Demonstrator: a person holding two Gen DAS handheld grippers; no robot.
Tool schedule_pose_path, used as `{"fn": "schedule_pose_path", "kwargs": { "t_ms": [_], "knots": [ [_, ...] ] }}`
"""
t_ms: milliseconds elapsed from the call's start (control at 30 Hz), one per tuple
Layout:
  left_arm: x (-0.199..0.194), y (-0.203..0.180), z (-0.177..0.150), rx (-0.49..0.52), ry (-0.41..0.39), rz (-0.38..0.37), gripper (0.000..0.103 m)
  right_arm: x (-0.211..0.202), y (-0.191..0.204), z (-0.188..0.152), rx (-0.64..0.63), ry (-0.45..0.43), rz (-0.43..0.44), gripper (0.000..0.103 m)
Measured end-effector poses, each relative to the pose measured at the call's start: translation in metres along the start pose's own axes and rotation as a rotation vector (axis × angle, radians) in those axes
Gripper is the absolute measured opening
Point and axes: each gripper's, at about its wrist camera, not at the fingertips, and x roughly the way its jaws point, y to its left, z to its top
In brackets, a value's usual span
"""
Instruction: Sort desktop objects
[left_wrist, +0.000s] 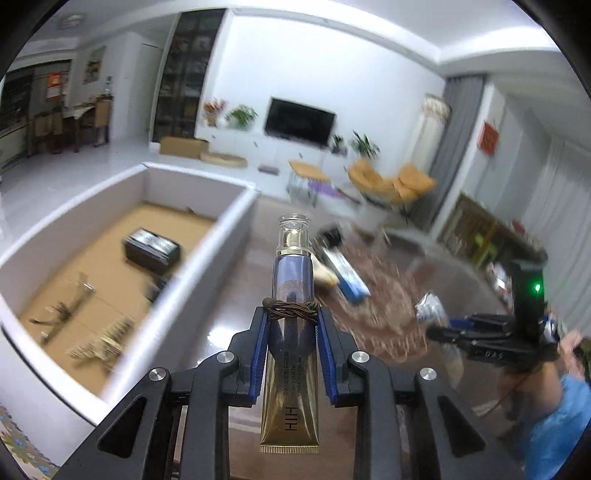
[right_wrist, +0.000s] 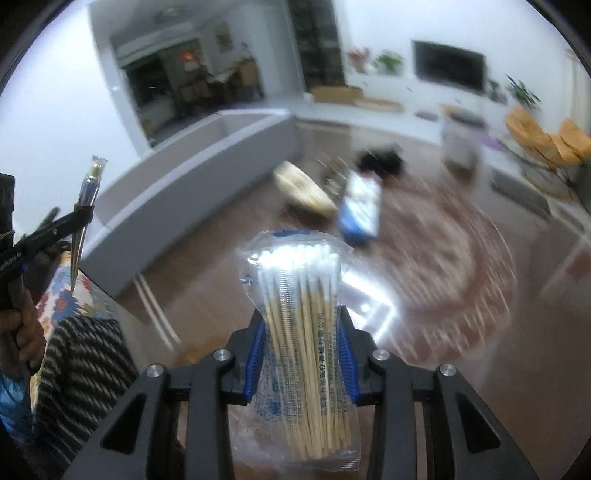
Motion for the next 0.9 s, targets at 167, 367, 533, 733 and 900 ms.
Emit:
{"fn": "schedule_pose_path", "kwargs": {
  "t_ms": [167,367,533,733,900],
  "knots": [
    [-0.012,0.07,0.045,-0.038,-0.006,0.123,0.026,0.024,0.061,0.089,-0.129,-0.067,0.13,0.036],
    [0.028,0.152,0.09,-0.137,0.077,0.238,0.025,0.093,0.138,0.211,-0.27,-0.133,0.19,0.036],
    [0.083,0.195,0.094,-0.204,0.188,0.279,0.026,0.202,0.16,0.276,-0.332,-0.066,0.082,0.036],
    [0.134,0.231,0.076,-0.293,0.329,0.321,0.035,0.288,0.152,0.288,-0.252,0.043,0.036,0.074],
    [0.132,0.232,0.068,-0.332,0.321,0.33,0.054,0.262,0.135,0.275,-0.225,-0.051,0.036,0.086]
  ]
}}
